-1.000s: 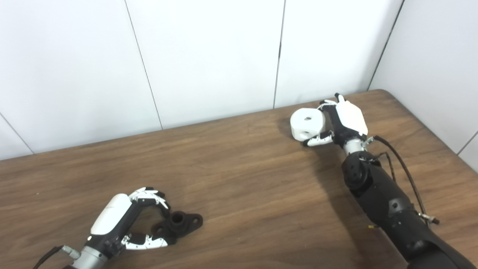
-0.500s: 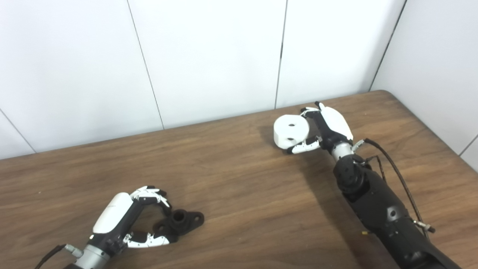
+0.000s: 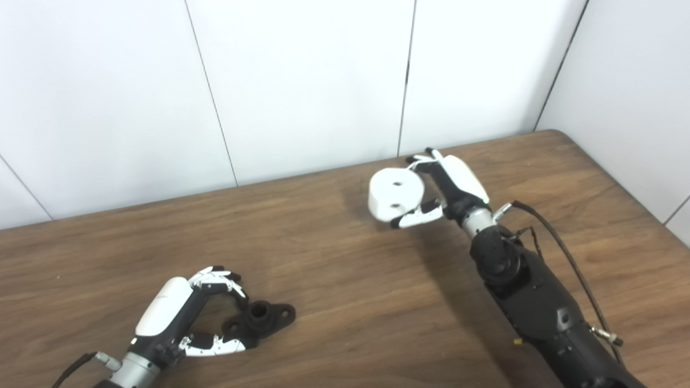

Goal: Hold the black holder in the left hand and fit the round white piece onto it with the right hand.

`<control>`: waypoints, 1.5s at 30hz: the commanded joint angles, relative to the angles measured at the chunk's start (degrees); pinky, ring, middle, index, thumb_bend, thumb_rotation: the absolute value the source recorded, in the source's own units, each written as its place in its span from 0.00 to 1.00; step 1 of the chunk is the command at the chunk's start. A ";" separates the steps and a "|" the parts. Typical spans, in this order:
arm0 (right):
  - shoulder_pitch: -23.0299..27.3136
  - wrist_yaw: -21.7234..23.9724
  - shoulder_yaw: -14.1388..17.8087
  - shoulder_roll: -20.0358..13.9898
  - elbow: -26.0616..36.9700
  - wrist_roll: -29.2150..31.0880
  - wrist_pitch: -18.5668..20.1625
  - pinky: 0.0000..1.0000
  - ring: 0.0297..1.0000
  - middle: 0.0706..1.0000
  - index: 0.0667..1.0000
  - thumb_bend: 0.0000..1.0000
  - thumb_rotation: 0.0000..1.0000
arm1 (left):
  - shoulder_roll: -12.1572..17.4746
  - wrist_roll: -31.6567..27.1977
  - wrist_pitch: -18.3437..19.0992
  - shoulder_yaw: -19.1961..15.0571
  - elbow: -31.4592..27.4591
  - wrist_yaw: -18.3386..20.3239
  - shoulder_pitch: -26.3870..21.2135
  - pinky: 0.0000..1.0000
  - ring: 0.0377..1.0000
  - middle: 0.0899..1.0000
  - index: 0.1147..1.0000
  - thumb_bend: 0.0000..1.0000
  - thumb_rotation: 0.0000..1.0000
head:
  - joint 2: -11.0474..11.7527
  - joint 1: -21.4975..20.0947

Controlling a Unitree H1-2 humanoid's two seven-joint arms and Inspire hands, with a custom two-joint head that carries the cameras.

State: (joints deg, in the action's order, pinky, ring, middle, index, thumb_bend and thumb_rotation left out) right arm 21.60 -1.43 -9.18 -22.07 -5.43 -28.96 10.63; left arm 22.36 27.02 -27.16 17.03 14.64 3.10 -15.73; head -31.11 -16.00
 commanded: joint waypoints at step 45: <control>1.69 17.57 -10.80 9.41 17.20 0.54 -4.79 1.00 1.00 0.84 0.45 0.52 0.15 | -3.58 6.15 6.23 3.09 0.17 0.48 -2.61 0.97 0.84 0.63 0.42 0.52 0.05 | -3.43 14.46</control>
State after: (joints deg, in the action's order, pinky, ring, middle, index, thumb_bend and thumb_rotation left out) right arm 21.38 16.97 -20.36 -13.09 11.32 -28.83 8.42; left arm 18.87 31.55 -21.34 18.87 15.32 1.27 -18.62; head -34.54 -1.50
